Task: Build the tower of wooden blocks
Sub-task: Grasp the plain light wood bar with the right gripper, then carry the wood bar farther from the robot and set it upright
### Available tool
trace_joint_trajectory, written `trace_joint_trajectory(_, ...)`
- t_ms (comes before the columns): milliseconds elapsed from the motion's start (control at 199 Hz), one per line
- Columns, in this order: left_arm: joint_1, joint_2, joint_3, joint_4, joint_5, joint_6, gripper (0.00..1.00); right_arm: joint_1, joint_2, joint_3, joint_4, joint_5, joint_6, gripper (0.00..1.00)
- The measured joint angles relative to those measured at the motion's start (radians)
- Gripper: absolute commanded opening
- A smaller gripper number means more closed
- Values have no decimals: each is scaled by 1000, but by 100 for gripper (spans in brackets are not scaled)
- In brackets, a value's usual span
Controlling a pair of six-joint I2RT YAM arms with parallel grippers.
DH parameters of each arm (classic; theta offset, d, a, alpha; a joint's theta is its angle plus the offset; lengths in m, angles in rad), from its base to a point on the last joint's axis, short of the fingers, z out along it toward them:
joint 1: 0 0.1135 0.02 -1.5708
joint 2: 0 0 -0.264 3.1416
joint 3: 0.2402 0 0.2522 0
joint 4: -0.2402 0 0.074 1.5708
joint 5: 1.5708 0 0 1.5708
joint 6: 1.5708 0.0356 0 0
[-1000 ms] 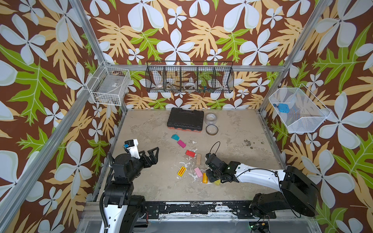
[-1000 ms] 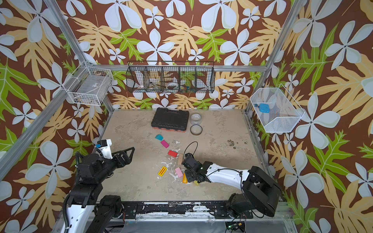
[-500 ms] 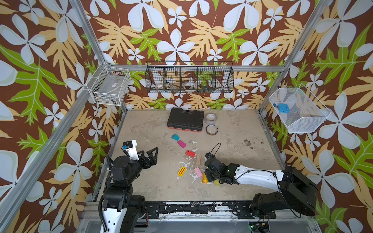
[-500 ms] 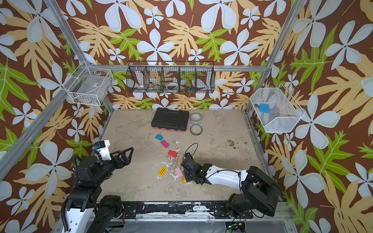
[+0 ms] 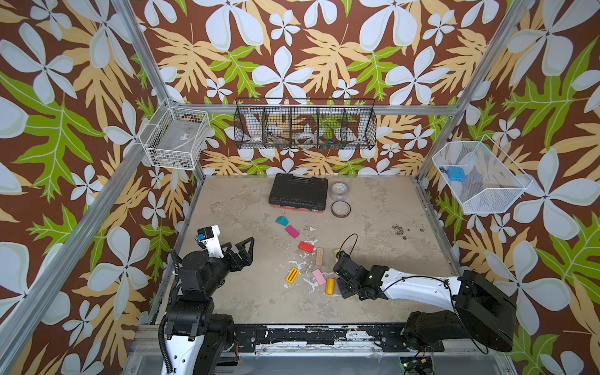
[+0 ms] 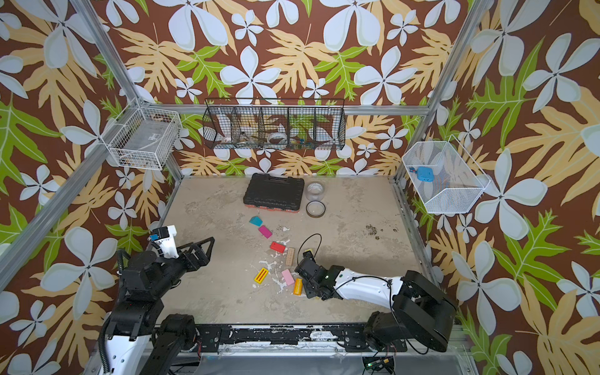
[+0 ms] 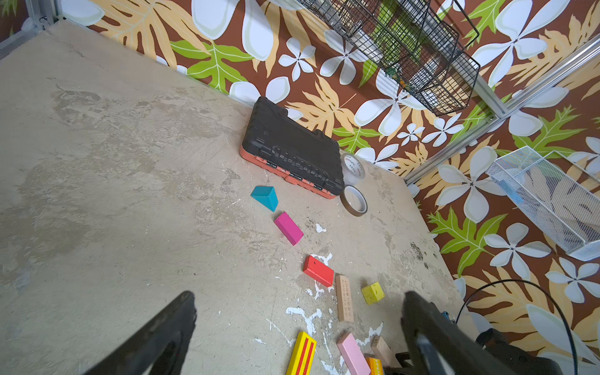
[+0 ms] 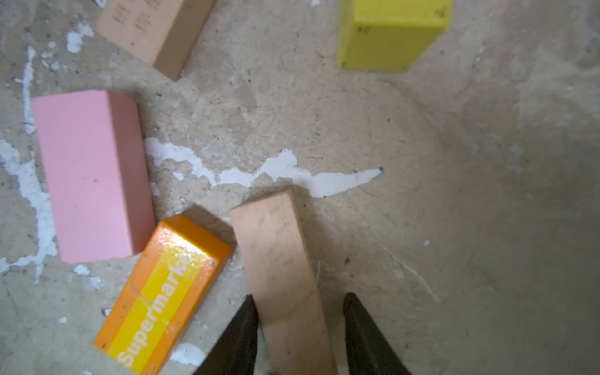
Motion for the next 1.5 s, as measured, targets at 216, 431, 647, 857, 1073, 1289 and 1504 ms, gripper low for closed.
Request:
trace_joint_trajectory(216,0,-11,0,0,0,0,100,0,22,6,41,21,-1,33)
trace_joint_trajectory(431,0,-11,0,0,1,0,100,0,31,13,49,26,-6,17)
trace_joint_trajectory(647,0,9,0,0,43,5,100,-85,-9,23,-5,21,-37,12)
trace_joint_trajectory(857,-1,52,4,-1,106,28,100,-219,-117,60,-32,18,-83,11)
trace_joint_trajectory(1073,-19,73,5,-1,142,38,100,-414,-87,158,-48,18,-141,9)
trace_joint_trajectory(1289,-31,74,5,-1,163,42,100,-543,8,229,-55,-6,-193,9)
trace_joint_trajectory(1504,-37,118,8,0,172,44,100,-594,141,268,-54,-37,-213,5)
